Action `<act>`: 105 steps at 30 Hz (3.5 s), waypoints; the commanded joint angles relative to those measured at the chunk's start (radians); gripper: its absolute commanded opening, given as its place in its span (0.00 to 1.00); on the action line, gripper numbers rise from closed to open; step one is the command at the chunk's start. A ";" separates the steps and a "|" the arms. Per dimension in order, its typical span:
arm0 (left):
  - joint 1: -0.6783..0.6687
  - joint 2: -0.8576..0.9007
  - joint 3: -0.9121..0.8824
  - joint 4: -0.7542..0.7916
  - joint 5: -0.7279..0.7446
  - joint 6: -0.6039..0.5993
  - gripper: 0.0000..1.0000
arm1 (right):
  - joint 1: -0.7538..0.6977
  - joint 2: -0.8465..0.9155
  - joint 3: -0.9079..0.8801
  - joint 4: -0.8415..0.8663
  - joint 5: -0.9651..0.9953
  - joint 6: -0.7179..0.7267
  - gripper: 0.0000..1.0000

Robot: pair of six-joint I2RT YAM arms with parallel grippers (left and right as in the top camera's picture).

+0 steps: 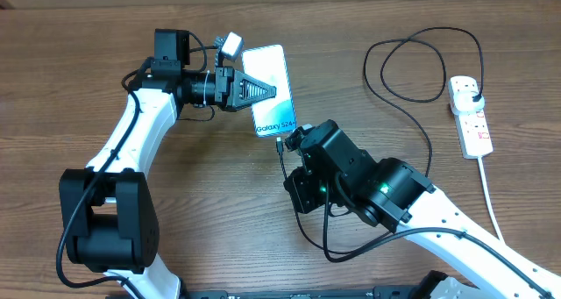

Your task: Plug charger to phone and switch on socket

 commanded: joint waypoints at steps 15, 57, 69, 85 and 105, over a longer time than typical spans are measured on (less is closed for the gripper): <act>0.004 -0.013 0.021 0.000 0.047 0.072 0.04 | -0.003 0.012 -0.004 0.000 0.087 -0.072 0.04; 0.004 -0.013 0.021 -0.063 0.024 0.045 0.04 | 0.024 0.012 -0.004 -0.017 0.067 -0.083 0.04; 0.004 -0.013 0.021 -0.064 0.027 0.045 0.04 | 0.024 0.012 -0.004 0.005 0.071 -0.083 0.04; 0.004 -0.013 0.021 -0.064 0.001 0.053 0.04 | 0.023 0.012 -0.004 0.011 0.080 -0.060 0.04; 0.004 -0.013 0.021 -0.064 -0.026 0.091 0.04 | 0.023 0.012 -0.004 0.010 0.091 -0.060 0.04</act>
